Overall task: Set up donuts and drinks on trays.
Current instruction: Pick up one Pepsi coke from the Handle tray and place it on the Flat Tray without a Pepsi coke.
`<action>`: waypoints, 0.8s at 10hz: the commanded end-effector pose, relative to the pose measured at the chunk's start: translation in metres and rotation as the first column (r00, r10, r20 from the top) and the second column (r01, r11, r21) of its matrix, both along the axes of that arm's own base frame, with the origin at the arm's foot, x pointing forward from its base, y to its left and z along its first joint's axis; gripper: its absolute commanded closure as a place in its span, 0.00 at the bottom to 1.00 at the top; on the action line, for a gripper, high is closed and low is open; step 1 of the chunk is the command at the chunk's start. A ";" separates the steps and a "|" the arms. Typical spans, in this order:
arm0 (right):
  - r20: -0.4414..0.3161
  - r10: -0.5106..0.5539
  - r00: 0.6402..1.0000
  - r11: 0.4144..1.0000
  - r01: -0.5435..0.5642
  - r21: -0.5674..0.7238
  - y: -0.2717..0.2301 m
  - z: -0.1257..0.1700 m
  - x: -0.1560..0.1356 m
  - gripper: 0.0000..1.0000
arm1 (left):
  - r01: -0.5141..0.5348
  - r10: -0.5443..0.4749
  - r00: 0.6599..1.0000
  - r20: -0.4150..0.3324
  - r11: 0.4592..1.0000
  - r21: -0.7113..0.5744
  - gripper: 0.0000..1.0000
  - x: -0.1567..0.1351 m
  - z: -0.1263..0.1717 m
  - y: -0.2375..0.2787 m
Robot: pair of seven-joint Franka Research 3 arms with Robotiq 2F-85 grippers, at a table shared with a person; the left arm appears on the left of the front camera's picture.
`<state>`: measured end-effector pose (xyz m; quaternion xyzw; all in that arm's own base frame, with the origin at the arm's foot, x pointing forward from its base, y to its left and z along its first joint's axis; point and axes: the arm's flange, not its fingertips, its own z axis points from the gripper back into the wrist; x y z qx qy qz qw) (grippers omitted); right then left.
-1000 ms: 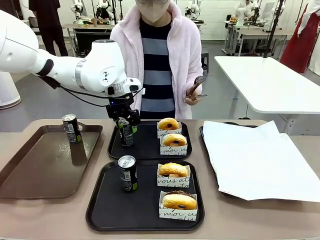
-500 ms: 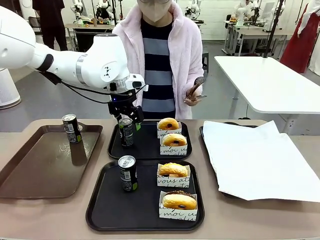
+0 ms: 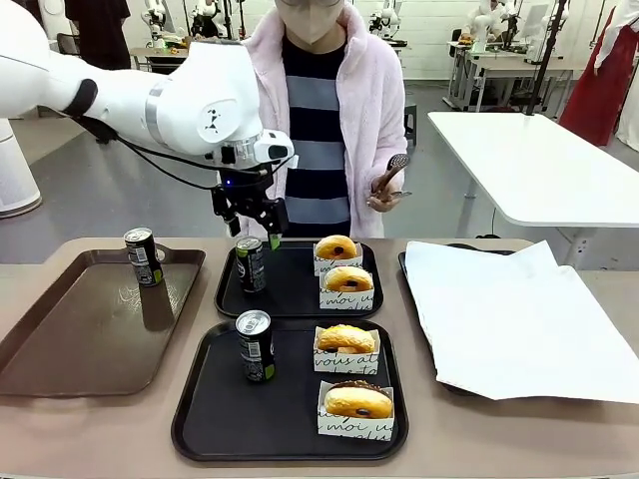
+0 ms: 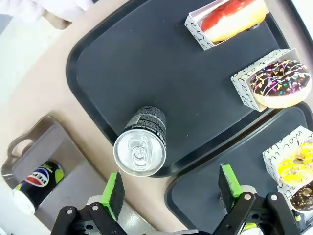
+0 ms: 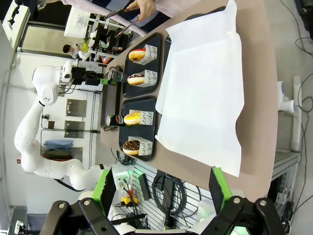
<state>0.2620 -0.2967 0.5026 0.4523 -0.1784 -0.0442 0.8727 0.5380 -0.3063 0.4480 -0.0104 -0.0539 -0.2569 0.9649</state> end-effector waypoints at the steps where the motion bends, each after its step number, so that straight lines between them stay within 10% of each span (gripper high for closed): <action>1: 0.033 -0.001 0.999 1.000 0.001 0.020 0.000 0.001 0.003 0.00 | -0.030 0.029 0.999 0.024 0.999 0.037 0.00 -0.005 0.003 0.008; 8: 0.033 -0.001 0.999 1.000 0.001 0.020 0.000 0.001 0.003 0.00 | -0.024 0.024 1.000 0.019 1.000 0.012 0.00 -0.005 0.014 0.011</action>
